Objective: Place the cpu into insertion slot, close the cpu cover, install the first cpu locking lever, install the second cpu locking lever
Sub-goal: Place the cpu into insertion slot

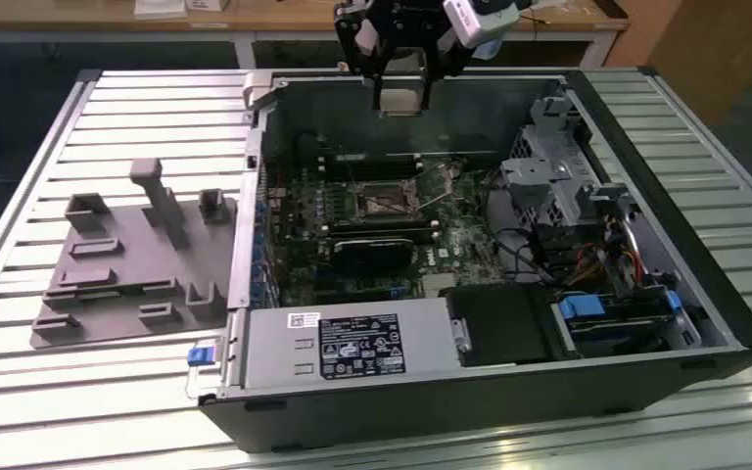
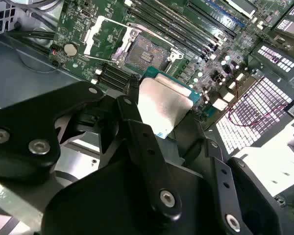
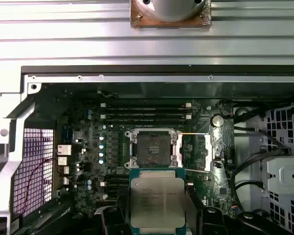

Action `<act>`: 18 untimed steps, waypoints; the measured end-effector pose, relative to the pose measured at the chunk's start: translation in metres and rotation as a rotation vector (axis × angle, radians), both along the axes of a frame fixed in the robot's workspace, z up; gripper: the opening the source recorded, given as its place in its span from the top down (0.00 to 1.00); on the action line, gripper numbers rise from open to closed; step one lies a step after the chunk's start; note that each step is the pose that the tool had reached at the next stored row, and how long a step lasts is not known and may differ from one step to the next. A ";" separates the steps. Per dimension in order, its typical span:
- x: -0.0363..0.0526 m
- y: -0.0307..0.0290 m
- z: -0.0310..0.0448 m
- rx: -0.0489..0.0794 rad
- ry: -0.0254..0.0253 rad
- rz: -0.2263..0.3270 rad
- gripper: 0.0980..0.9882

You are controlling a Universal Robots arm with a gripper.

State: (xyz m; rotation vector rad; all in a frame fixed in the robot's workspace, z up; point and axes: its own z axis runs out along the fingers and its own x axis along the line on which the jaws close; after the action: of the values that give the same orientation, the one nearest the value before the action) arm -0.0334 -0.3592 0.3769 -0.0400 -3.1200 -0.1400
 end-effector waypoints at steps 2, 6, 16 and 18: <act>0.0000 0.0000 0.0000 0.000 0.0000 0.000 0.51; 0.0000 0.0000 0.0000 0.000 0.0000 0.000 0.51; 0.0000 0.0000 -0.0048 0.000 -0.0016 0.000 0.51; 0.0000 0.0000 -0.0073 0.000 -0.0029 0.000 0.51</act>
State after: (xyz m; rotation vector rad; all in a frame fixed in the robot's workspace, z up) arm -0.0333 -0.3592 0.3696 -0.0398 -3.1229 -0.1402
